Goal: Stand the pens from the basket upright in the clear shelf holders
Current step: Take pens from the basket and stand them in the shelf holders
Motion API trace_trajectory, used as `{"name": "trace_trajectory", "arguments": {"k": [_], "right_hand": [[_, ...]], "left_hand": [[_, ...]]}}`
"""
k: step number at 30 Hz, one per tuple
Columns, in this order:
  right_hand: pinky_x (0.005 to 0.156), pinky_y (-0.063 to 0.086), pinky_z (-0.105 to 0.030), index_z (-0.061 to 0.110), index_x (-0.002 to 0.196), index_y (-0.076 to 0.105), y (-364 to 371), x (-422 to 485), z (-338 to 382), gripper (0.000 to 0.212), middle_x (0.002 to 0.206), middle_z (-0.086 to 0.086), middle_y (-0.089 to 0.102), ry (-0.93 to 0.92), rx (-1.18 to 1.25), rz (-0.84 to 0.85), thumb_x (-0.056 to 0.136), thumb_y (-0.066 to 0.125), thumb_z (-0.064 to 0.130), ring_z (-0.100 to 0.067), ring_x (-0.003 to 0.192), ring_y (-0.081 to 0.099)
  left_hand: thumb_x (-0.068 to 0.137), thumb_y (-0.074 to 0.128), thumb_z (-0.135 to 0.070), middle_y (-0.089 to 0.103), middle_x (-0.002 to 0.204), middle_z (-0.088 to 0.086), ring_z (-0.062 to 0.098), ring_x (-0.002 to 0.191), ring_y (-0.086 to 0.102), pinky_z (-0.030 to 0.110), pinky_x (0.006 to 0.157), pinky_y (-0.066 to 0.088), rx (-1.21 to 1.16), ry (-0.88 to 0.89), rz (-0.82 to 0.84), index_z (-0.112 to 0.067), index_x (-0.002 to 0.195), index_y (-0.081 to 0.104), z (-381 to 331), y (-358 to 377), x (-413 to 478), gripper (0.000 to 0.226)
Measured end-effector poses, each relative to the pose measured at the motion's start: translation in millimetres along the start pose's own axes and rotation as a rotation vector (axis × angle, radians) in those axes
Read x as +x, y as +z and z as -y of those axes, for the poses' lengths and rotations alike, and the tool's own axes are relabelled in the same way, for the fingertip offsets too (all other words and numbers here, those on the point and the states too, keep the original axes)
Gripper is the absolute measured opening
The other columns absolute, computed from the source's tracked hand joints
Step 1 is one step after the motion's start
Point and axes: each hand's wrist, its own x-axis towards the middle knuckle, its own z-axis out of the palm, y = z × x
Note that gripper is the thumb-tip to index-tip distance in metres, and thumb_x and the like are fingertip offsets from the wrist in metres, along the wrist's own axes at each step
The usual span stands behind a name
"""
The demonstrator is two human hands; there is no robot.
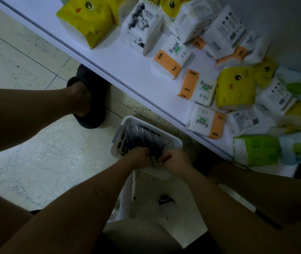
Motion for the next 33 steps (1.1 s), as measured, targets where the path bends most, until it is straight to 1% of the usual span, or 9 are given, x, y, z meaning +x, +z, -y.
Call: {"name": "trace_trajectory", "arguments": {"k": [2, 5, 11, 16, 20, 23, 26, 28, 33], "right_hand": [[0.069, 0.049, -0.028, 0.020, 0.086, 0.067, -5.5, -10.0, 2.9, 0.025, 0.086, 0.003, 0.060, -0.016, 0.041, -0.033, 0.088, 0.054, -0.001, -0.019, 0.087, 0.059], [0.066, 0.047, -0.025, 0.015, 0.091, 0.067, -8.9, -18.0, 8.5, 0.016, 0.091, -0.004, 0.064, -0.020, 0.118, -0.044, 0.088, 0.058, 0.002, -0.020, 0.085, 0.060], [0.049, 0.032, -0.009, 0.025, 0.086, 0.059, -1.7, -17.6, 17.1, 0.017, 0.073, 0.015, 0.051, -0.063, 0.129, -0.037, 0.091, 0.057, 0.009, 0.001, 0.065, 0.046], [0.056, 0.040, -0.016, 0.019, 0.093, 0.064, 1.0, -18.4, 19.1, 0.014, 0.076, 0.013, 0.055, -0.067, 0.183, -0.032, 0.089, 0.058, 0.007, -0.004, 0.069, 0.052], [0.061, 0.043, -0.022, 0.018, 0.092, 0.064, -0.9, -21.6, 17.0, 0.013, 0.076, 0.009, 0.056, -0.041, 0.221, -0.050, 0.090, 0.059, 0.006, -0.013, 0.073, 0.054], [0.071, 0.049, -0.032, 0.015, 0.090, 0.066, -2.0, -24.5, 15.4, 0.011, 0.077, 0.005, 0.059, -0.027, 0.240, -0.069, 0.088, 0.060, 0.006, -0.018, 0.078, 0.057], [0.075, 0.053, -0.038, 0.016, 0.088, 0.066, -1.7, -26.5, 14.7, 0.012, 0.082, -0.001, 0.063, -0.009, 0.266, -0.062, 0.088, 0.060, 0.005, -0.022, 0.081, 0.060], [0.077, 0.054, -0.042, 0.014, 0.090, 0.067, -1.1, -26.8, 14.7, 0.013, 0.089, -0.007, 0.066, -0.006, 0.248, -0.069, 0.089, 0.059, 0.004, -0.025, 0.084, 0.062], [0.070, 0.051, -0.033, 0.012, 0.091, 0.067, -0.6, -27.2, 12.8, 0.007, 0.079, 0.000, 0.061, -0.005, 0.268, -0.053, 0.088, 0.062, 0.007, -0.018, 0.074, 0.057]], "left_hand": [[0.097, 0.049, -0.031, 0.045, 0.141, 0.014, 0.030, 0.124, 0.045, 0.035, 0.099, 0.040, 0.053, 0.033, 0.053, -0.018, 0.143, 0.043, -2.8, 7.6, 7.5, 0.047], [0.101, 0.040, -0.038, 0.035, 0.151, 0.012, 0.033, 0.133, 0.036, 0.039, 0.105, 0.034, 0.152, 0.061, 0.178, -0.021, 0.149, 0.030, -2.7, 15.1, 13.1, 0.052], [0.101, 0.042, -0.037, 0.017, 0.159, 0.012, 0.034, 0.143, 0.018, 0.039, 0.114, 0.017, 0.159, 0.014, 0.203, -0.018, 0.153, 0.016, -3.7, 2.9, 24.5, 0.061], [0.100, 0.046, -0.034, 0.027, 0.155, 0.012, 0.031, 0.141, 0.024, 0.036, 0.114, 0.019, -0.011, -0.036, 0.151, -0.016, 0.150, 0.025, -12.7, 1.3, 28.7, 0.057], [0.099, 0.048, -0.025, 0.033, 0.151, 0.016, 0.033, 0.138, 0.029, 0.036, 0.114, 0.024, 0.003, -0.039, 0.099, -0.012, 0.146, 0.035, -6.6, 5.0, 22.3, 0.051], [0.101, 0.041, -0.028, 0.033, 0.152, 0.014, 0.032, 0.139, 0.027, 0.038, 0.116, 0.017, 0.070, -0.036, 0.092, -0.015, 0.148, 0.033, -2.5, 5.0, 23.1, 0.049], [0.099, 0.047, -0.031, 0.026, 0.155, 0.014, 0.033, 0.141, 0.021, 0.041, 0.117, 0.014, 0.019, -0.047, 0.092, -0.018, 0.150, 0.028, -7.5, 7.3, 28.9, 0.056], [0.096, 0.054, -0.026, 0.034, 0.149, 0.018, 0.036, 0.137, 0.027, 0.042, 0.116, 0.019, -0.100, -0.114, 0.100, -0.011, 0.143, 0.041, -9.6, 11.7, 33.3, 0.051], [0.088, 0.063, -0.033, 0.031, 0.146, 0.019, 0.039, 0.132, 0.030, 0.045, 0.113, 0.028, -0.123, -0.215, 0.036, -0.008, 0.138, 0.045, 5.5, 14.4, 37.9, 0.059]]}}
